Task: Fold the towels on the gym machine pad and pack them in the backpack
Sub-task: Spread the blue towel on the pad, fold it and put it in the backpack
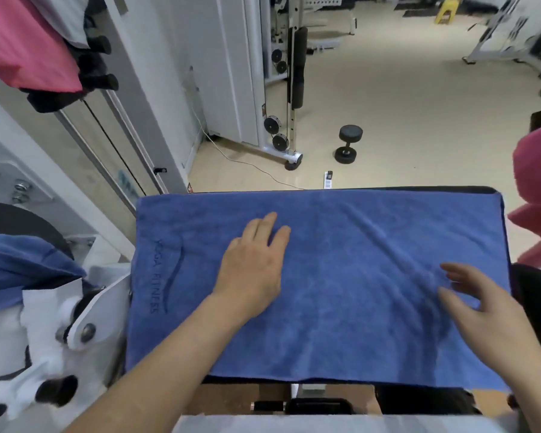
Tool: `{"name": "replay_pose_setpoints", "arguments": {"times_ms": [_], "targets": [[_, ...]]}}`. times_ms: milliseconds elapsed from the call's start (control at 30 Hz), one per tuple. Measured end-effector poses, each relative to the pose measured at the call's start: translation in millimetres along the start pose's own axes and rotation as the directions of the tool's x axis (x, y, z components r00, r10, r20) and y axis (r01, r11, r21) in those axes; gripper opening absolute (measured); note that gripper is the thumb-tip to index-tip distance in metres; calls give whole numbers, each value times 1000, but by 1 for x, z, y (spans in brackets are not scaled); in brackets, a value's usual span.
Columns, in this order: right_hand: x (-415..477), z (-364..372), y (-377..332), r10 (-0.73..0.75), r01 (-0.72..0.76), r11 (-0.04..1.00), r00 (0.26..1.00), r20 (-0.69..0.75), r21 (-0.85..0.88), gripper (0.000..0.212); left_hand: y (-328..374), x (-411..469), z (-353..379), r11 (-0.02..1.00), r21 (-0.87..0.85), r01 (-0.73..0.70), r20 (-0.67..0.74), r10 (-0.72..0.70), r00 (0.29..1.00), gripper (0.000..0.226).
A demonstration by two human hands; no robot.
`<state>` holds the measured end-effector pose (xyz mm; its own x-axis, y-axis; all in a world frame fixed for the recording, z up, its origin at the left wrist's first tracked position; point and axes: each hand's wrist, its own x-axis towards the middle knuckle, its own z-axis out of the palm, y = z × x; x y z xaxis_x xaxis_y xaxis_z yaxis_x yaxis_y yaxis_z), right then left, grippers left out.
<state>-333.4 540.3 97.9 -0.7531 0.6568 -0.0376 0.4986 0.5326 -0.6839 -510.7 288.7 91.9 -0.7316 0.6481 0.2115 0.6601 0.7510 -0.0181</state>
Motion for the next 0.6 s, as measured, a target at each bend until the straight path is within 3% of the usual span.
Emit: {"name": "replay_pose_setpoints", "arguments": {"times_ms": [67,167,267,433,533,600], "targets": [[-18,-1,21,78,-76,996,995,-54,42,40,43,-2,5,979,-63,-193,-59,189,980,50],[-37,-2,53,173,-166,983,981,-92,81,48,111,-16,17,938,-117,-325,-52,321,946,42],[-44,-2,74,232,-225,970,971,-64,95,55,167,-34,35,911,-194,-363,0,370,929,50],[-44,-4,94,159,-160,987,981,-110,-3,51,231,-49,56,860,-213,-464,18,478,878,24],[-40,-8,106,121,-130,990,983,-135,-56,51,257,-48,68,845,-173,-505,37,518,854,21],[-35,-12,109,161,-167,985,977,-142,-31,50,268,-46,76,866,-163,-473,32,484,874,19]]}}
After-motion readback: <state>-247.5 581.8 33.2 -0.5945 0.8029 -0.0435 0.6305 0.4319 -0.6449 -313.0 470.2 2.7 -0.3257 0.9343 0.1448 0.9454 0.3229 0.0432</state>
